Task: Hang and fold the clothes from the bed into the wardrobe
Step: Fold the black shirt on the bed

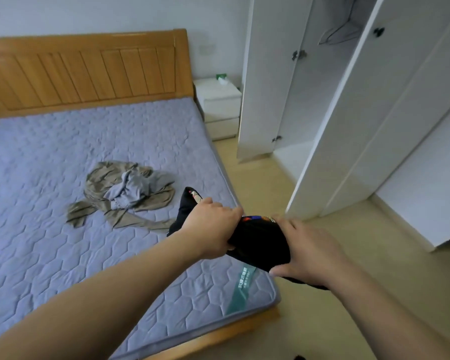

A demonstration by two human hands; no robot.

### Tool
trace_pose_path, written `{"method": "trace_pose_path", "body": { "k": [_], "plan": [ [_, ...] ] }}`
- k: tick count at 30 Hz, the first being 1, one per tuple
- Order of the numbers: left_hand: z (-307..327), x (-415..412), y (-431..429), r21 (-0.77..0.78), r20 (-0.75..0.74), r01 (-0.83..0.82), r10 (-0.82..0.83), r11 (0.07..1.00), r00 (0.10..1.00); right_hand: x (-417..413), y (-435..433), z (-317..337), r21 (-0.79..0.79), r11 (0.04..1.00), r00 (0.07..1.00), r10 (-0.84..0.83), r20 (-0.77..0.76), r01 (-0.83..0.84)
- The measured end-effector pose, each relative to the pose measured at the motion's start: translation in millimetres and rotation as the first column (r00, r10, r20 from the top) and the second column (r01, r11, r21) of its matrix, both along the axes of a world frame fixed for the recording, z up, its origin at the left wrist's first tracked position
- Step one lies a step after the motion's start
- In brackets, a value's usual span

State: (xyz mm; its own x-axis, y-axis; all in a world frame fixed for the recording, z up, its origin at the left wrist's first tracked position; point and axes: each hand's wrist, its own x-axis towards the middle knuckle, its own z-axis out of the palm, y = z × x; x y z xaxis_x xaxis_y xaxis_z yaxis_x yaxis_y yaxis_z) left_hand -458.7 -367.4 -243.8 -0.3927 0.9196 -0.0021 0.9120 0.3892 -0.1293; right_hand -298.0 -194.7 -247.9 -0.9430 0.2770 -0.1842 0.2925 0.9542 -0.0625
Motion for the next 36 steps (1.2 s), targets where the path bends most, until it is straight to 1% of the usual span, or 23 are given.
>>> {"method": "trace_pose_path", "body": {
  "k": [3,7,10,12,14,17,19,23,26,28,32,34,36],
  "plan": [
    [4,7,39,0.004,-0.027,0.010,-0.009,1.000,1.000,10,38,-3,-0.002,1.000,1.000,-0.019,-0.021,0.019],
    [-3,15,98,-0.003,-0.028,0.027,-0.027,1.000,0.999,20,101,-7,-0.080,0.996,0.998,-0.037,-0.052,0.033],
    [-14,20,139,-0.004,0.025,-0.018,0.018,1.000,1.000,26,154,-7,-0.107,0.993,0.998,0.042,-0.050,-0.047],
    [-22,25,162,0.014,0.098,-0.080,0.078,0.997,0.992,27,191,-7,-0.144,0.983,0.992,0.106,-0.061,-0.114],
    [-26,33,181,0.000,0.153,-0.157,0.155,0.988,0.976,26,224,-5,-0.139,0.974,0.983,0.172,-0.057,-0.178],
    [-31,40,203,-0.023,0.163,-0.267,0.267,0.964,0.950,14,270,-3,-0.103,0.953,0.958,0.282,-0.046,-0.285],
    [-34,41,214,-0.024,0.156,-0.313,0.313,0.949,0.937,0,293,-3,-0.092,0.931,0.936,0.351,-0.042,-0.353],
    [-41,23,228,-0.070,0.097,-0.417,0.422,0.906,0.901,-41,324,-12,-0.068,0.888,0.891,0.453,-0.038,-0.455],
    [-45,-3,235,-0.119,0.095,-0.489,0.500,0.864,0.861,-82,340,-23,-0.055,0.862,0.864,0.503,-0.030,-0.504],
    [-48,-26,240,-0.131,0.121,-0.531,0.545,0.837,0.830,-115,347,-29,-0.060,0.850,0.852,0.523,-0.018,-0.523],
    [-59,-90,244,-0.109,0.148,-0.619,0.628,0.778,0.764,-196,360,-38,-0.014,0.827,0.827,0.562,-0.018,-0.562],
    [-66,-128,243,-0.130,0.144,-0.651,0.664,0.748,0.734,-245,364,-41,0.005,0.814,0.813,0.581,-0.013,-0.581],
    [-68,-171,244,-0.151,0.156,-0.666,0.683,0.730,0.713,-296,369,-44,-0.009,0.807,0.807,0.590,0.000,-0.590]
  ]
}}
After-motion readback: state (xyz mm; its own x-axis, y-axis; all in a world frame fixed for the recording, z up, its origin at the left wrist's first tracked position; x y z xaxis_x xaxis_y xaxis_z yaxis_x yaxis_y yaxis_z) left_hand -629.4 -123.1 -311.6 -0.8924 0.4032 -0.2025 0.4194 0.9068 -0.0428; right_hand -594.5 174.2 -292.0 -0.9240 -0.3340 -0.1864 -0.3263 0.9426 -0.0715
